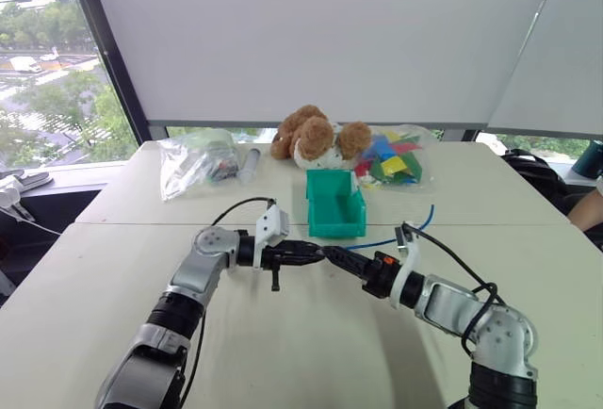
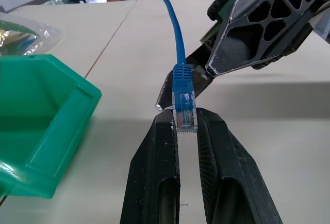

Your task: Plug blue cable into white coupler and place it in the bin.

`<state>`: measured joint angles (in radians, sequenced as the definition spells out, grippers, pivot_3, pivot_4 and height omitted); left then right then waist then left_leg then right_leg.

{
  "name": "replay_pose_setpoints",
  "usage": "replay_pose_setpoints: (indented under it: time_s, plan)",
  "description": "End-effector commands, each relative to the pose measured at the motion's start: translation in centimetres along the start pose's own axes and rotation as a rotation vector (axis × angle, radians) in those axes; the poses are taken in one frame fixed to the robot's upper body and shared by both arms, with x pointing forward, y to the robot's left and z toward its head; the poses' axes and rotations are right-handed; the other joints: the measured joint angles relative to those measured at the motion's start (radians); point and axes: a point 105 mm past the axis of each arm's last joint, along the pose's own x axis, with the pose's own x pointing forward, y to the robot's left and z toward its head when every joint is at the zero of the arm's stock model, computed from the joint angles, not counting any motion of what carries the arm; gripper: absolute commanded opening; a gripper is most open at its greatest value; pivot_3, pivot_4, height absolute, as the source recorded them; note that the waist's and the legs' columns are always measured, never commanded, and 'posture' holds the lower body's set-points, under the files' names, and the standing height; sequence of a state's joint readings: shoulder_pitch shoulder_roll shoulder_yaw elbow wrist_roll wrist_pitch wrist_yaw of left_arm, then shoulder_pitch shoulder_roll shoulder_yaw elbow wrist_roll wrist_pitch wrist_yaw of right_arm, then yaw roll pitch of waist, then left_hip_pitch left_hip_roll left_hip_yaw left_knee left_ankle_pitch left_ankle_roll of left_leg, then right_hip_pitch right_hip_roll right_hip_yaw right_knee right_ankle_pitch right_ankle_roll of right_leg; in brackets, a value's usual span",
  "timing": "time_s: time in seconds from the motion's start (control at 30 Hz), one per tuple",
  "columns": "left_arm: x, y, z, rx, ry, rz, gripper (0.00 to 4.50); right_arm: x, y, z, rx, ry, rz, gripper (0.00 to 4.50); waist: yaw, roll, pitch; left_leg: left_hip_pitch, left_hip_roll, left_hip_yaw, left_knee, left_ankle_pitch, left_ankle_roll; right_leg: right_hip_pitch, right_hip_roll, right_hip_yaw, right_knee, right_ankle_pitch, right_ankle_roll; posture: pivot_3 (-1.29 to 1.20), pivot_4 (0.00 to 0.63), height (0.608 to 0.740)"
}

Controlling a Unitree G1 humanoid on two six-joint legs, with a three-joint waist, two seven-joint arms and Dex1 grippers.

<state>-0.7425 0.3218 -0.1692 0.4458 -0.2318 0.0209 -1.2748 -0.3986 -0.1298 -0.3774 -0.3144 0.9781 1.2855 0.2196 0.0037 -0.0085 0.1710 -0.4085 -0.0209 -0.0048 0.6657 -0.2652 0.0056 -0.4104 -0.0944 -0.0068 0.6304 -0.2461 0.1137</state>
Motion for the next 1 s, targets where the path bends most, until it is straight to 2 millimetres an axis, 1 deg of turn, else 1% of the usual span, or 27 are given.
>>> replay_pose_setpoints:
  time_s: [0.03, 0.07, 0.1, 0.17, 0.2, 0.3, 0.33, 0.47, 0.57, 0.6, 0.63, 0.73, 0.83, 0.9, 1.0]
  plan:
    - [-0.1, 0.1, 1.2, 0.034, -0.04, 0.006, 0.0, 0.4, 1.1, 0.9, -0.012, -0.034, 0.054, 4.08, 0.0, 0.0, 0.0, 0.0, 0.0, 0.0, 0.0, 0.0, 0.0, 0.0, 0.0, 0.0, 0.0, 0.0, 0.0, 0.0, 0.15, 0.74]
    - [-0.1, 0.0, 1.1, 0.035, -0.039, 0.005, 0.0, 0.5, 1.2, 0.9, -0.012, -0.037, 0.058, 3.91, 0.0, 0.0, 0.0, 0.0, 0.0, 0.0, 0.0, 0.0, 0.0, 0.0, 0.0, 0.0, 0.0, 0.0, 0.0, 0.0, 0.15, 0.74]
    - [-0.1, 0.0, 1.1, 0.036, -0.038, 0.005, 0.0, 0.5, 1.2, 1.0, -0.012, -0.038, 0.06, 3.56, 0.0, 0.0, 0.0, 0.0, 0.0, 0.0, 0.0, 0.0, 0.0, 0.0, 0.0, 0.0, 0.0, 0.0, 0.0, 0.0, 0.15, 0.74]
    - [-0.1, 0.0, 1.1, 0.036, -0.037, 0.004, 0.0, 0.5, 1.3, 1.1, -0.014, -0.038, 0.064, 2.52, 0.0, 0.0, 0.0, 0.0, 0.0, 0.0, 0.0, 0.0, 0.0, 0.0, 0.0, 0.0, 0.0, 0.0, 0.0, 0.0, 0.15, 0.74]
    - [0.0, 0.0, 1.0, 0.036, -0.038, 0.005, 0.0, 0.5, 1.4, 1.0, -0.015, -0.036, 0.067, 1.92, 0.0, 0.0, 0.0, 0.0, 0.0, 0.0, 0.0, 0.0, 0.0, 0.0, 0.0, 0.0, 0.0, 0.0, 0.0, 0.0, 0.15, 0.74]
    - [0.0, 0.0, 1.0, 0.037, -0.039, 0.007, 0.0, 0.6, 1.6, 0.9, -0.017, -0.029, 0.075, 0.38, 0.0, 0.0, 0.0, 0.0, 0.0, 0.0, 0.0, 0.0, 0.0, 0.0, 0.0, 0.0, 0.0, 0.0, 0.0, 0.0, 0.15, 0.74]
    - [0.0, 0.0, 1.0, 0.037, -0.039, 0.008, 0.0, 0.6, 1.6, 0.9, -0.017, -0.029, 0.077, 0.03, 0.0, 0.0, 0.0, 0.0, 0.0, 0.0, 0.0, 0.0, 0.0, 0.0, 0.0, 0.0, 0.0, 0.0, 0.0, 0.0, 0.15, 0.74]
    - [-0.1, 0.0, 0.9, 0.038, -0.027, 0.013, 0.0, 0.6, 2.1, 0.9, -0.019, -0.03, 0.091, 0.03, -0.001, 0.0, 0.0, 0.0, 0.0, 0.0, 0.0, 0.0, 0.0, 0.0, 0.0, 0.0, 0.0, 0.0, 0.0, 0.0, 0.15, 0.74]
    - [-0.5, 0.0, 0.5, 0.013, -0.002, 0.019, 0.0, 0.7, 2.3, 1.2, -0.033, -0.033, 0.091, 0.03, -0.001, 0.0, 0.0, 0.0, 0.0, 0.0, 0.0, 0.0, 0.0, 0.0, 0.0, 0.0, 0.0, 0.0, 0.0, 0.0, 0.15, 0.74]
    - [-0.7, 0.1, 0.3, 0.006, 0.01, 0.025, 0.99, 0.7, 2.5, 1.3, -0.04, -0.036, 0.092, 0.0, -0.002, 0.0, 0.0, 0.0, 0.0, 0.0, 0.0, 0.0, 0.0, 0.0, 0.0, 0.0, 0.0, 0.0, 0.0, 0.0, 0.15, 0.74]
    - [-1.1, 0.1, 0.2, -0.001, 0.018, 0.032, 1.31, 0.7, 2.7, 1.6, -0.049, -0.042, 0.097, 0.0, -0.005, 0.0, 0.0, 0.0, 0.0, 0.0, 0.0, 0.0, 0.0, 0.0, 0.0, 0.0, 0.0, 0.0, 0.0, 0.0, 0.15, 0.74]
    - [-2.5, 0.6, 0.3, 0.009, 0.043, 0.088, 2.83, 0.6, 3.3, 2.3, -0.093, -0.054, 0.105, 0.0, -0.016, 0.0, 0.0, 0.0, 0.001, 0.0, -0.001, 0.0, 0.0, -0.001, 0.0, 0.0, 0.0, 0.0, 0.0, 0.0, 0.15, 0.74]
    - [-5.0, 1.2, 0.3, 0.031, 0.09, 0.177, 4.42, 0.4, 3.9, 3.0, -0.185, -0.046, 0.103, 0.0, -0.017, 0.0, 0.0, 0.0, 0.001, 0.0, -0.002, 0.0, 0.0, -0.001, 0.001, 0.0, 0.0, 0.0, 0.0, 0.0, 0.15, 0.74]
    - [-6.7, 1.6, 0.3, 0.044, 0.123, 0.238, 4.47, 0.3, 4.2, 3.2, -0.24, -0.036, 0.101, 0.0, -0.019, 0.0, 0.0, 0.0, 0.001, 0.0, -0.002, 0.0, 0.0, -0.002, 0.001, 0.0, 0.0, 0.0, 0.0, 0.0, 0.15, 0.74]
    - [-10.0, 2.4, -0.2, 0.059, 0.185, 0.369, 4.47, 0.3, 4.4, 3.2, -0.31, -0.009, 0.104, 0.0, -0.02, 0.001, 0.0, 0.0, 0.001, 0.0, -0.003, 0.0, 0.0, -0.002, 0.001, 0.0, 0.0, 0.0, 0.0, 0.0, 0.15, 0.74]
